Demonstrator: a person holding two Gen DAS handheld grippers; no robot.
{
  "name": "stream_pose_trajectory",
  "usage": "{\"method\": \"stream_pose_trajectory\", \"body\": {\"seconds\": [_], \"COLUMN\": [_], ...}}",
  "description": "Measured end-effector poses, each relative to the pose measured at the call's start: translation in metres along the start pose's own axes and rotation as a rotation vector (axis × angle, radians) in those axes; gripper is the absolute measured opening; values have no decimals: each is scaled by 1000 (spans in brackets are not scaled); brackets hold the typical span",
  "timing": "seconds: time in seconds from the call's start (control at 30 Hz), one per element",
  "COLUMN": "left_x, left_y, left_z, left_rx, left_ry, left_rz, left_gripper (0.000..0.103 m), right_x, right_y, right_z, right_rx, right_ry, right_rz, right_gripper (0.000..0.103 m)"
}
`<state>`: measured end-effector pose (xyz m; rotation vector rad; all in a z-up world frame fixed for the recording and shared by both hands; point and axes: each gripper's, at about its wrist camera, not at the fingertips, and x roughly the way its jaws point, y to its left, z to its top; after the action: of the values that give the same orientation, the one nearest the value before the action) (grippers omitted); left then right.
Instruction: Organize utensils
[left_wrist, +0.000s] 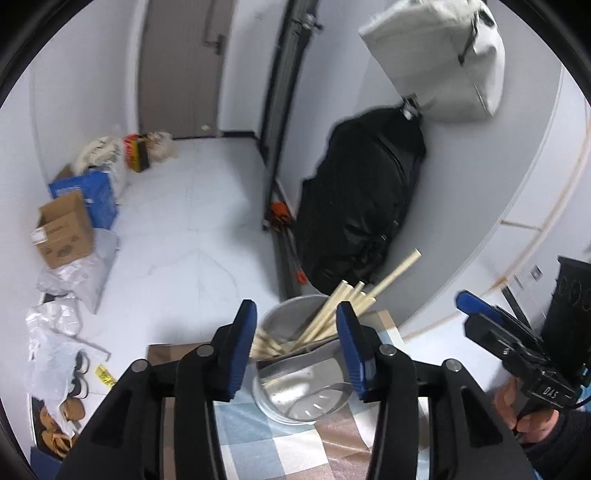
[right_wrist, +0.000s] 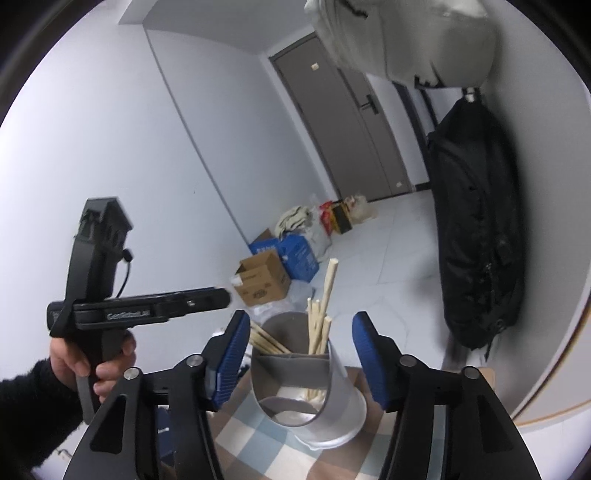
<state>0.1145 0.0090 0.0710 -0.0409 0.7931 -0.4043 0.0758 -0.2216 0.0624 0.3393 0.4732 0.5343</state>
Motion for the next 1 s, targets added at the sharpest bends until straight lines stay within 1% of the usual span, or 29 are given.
{"method": "stream_pose_trajectory", "body": {"seconds": [0.03, 0.07, 0.1, 0.17, 0.27, 0.3, 0.37, 0.47, 0.5, 0.57, 0.63, 0.67, 0.73, 0.8, 0.83, 1.0], "left_x": [-6, -11, -16, -28, -39, -40, -45, -53, -54, -55, -57, -57, -61, -62, -61, -54], "left_y": [1, 1, 2, 2, -1, -3, -6, -11, -12, -16, -19, -21, -24, -27, -28, -35], "left_z": [-3, -5, -8, -16, -26, -28, -36, -50, -54, -61, -68, -72, -80, -88, -90, -108], "left_rx": [-10, -19, -24, -34, -50, -55, -63, -81, -87, -89, -84, -81, -82, -79, -78, -68], "left_ry": [-25, -51, -74, -132, -198, -215, -247, -306, -318, -332, -354, -363, -381, -404, -405, -396], "left_rz": [21, 44, 62, 104, 153, 165, 189, 220, 227, 241, 259, 277, 306, 322, 320, 312], "left_gripper": [52, 59, 60, 61, 61, 62, 70, 76, 78, 82, 85, 90, 98, 99, 101, 101], "right_x": [-4, -7, -10, -16, -26, -28, -35, -44, -47, -52, -56, -58, -61, -63, -64, -67], "right_y": [2, 4, 6, 10, 16, 18, 22, 28, 30, 34, 38, 40, 43, 46, 47, 48], "right_z": [0, -1, -2, -5, -9, -11, -15, -22, -25, -30, -36, -39, -45, -52, -56, -79], "right_rx": [-1, -3, -8, -18, -19, -19, -27, -51, -62, -79, -103, -115, -129, -145, -153, -198], "right_ry": [-8, -15, -24, -38, -56, -62, -77, -104, -112, -128, -146, -153, -163, -166, -167, -182], "right_rz": [-2, -4, -6, -9, -13, -12, -19, -34, -44, -51, -52, -58, -56, -59, -61, -95], "right_gripper": [61, 64, 68, 70, 78, 79, 80, 88, 92, 97, 100, 103, 103, 103, 103, 103]}}
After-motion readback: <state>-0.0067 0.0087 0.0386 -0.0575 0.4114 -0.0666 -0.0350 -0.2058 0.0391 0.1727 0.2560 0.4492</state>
